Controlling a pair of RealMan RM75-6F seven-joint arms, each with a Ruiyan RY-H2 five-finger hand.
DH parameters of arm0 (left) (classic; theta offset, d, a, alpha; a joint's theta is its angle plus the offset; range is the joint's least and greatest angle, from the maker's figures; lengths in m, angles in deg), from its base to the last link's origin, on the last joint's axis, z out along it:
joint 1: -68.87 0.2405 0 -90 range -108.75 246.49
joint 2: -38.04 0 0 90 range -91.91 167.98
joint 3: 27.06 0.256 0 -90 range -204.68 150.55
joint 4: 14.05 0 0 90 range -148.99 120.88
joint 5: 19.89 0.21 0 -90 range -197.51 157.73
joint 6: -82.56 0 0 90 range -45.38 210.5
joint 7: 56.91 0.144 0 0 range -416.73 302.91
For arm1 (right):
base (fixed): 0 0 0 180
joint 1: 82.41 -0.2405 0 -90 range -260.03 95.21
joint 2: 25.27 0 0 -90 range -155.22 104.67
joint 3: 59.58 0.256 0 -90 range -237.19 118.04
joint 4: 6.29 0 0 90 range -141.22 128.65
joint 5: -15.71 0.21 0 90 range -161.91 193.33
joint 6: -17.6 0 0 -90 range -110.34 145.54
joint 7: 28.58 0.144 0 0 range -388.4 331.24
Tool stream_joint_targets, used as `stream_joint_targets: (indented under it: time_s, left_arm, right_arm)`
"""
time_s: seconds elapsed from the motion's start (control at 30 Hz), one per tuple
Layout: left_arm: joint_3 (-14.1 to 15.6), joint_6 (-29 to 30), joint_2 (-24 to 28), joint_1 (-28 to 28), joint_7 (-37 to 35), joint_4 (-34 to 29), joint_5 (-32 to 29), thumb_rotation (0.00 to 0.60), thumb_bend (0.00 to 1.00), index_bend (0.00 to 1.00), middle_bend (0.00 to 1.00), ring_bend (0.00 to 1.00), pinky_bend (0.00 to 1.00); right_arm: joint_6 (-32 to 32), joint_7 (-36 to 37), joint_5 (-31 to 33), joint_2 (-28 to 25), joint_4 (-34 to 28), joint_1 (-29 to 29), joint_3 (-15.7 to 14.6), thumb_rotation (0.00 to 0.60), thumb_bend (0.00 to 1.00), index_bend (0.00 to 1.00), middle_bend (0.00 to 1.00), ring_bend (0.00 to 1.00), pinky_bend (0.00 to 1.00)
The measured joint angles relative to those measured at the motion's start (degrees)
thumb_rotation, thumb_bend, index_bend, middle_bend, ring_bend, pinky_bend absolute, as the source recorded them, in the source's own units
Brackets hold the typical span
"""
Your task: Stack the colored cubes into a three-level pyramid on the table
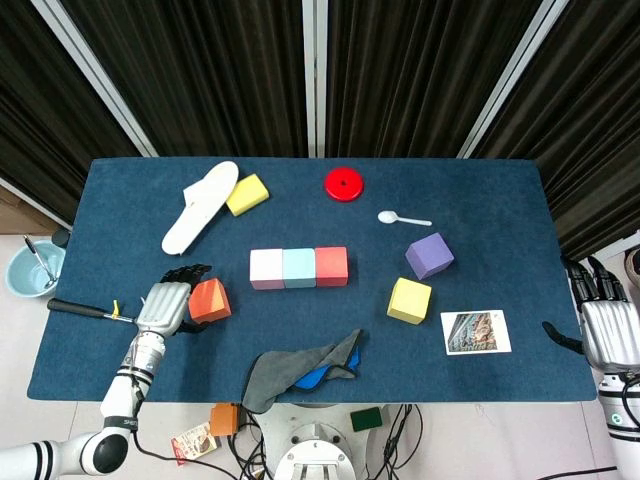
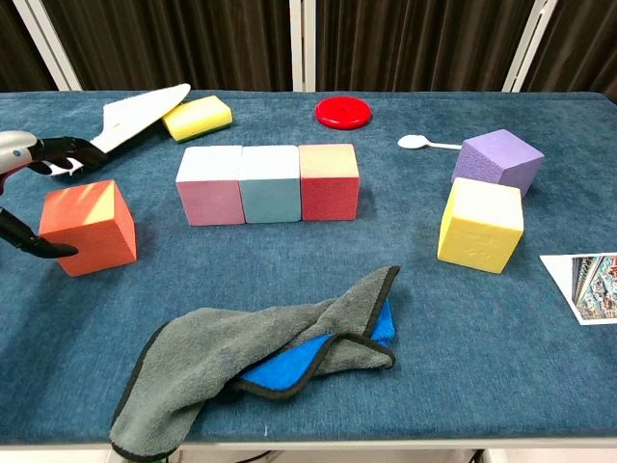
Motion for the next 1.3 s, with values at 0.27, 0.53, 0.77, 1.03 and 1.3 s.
stream_joint_targets:
  time_s: [0.27, 0.53, 0.77, 1.03, 1.3]
  left_arm:
    - [0.3, -0.8, 0.3, -0.9, -0.1, 0.1, -0.7, 0.6, 0.15, 0.15, 0.15, 0.12, 0.15]
    - [0.0, -3.1, 0.5, -2.3, -1.3, 1.4, -1.8, 0.6, 0.27, 0.26, 0.29, 0.24, 0.26]
    - [-1.0, -3.3, 3.1, -3.0, -3.0, 0.6, -1.2, 0.6, 0.31, 0.36, 0.43, 0.37, 0.33]
    - [-5.2, -3.1, 9.5, -6.4, -2.1, -5.3, 1.1, 0.6, 0.31, 0.36, 0.43, 0.37, 0.33]
    - [-9.4, -10.7, 9.2, -15.5, -1.3, -4.6, -2.2, 0.6, 0.31, 0.35, 0.41, 0.37, 0.33]
  right_arm:
    - [0.3, 0.1, 0.3, 0.0, 0.1, 0.0, 0.0, 0.6, 0.13, 0.01, 0.12, 0.04, 0.16]
    - [0.1, 0.1, 0.5, 0.2, 0.1, 0.1, -0.1, 0.6, 0.13, 0.01, 0.12, 0.04, 0.16]
    - [-0.2, 0.2, 0.4, 0.2, 0.0, 0.2, 0.0, 0.6, 0.13, 0.01, 0.12, 0.04, 0.16]
    - [-1.0, -0.6, -0.1, -0.2, -1.1, 0.3, 0.2, 0.6, 0.13, 0.01, 0.12, 0.04, 0.16]
    - [-1.8, -1.7, -0.3, -0.6, -2.6, 1.1, -0.3, 0.6, 0.13, 0.01, 0.12, 0.04, 0.16]
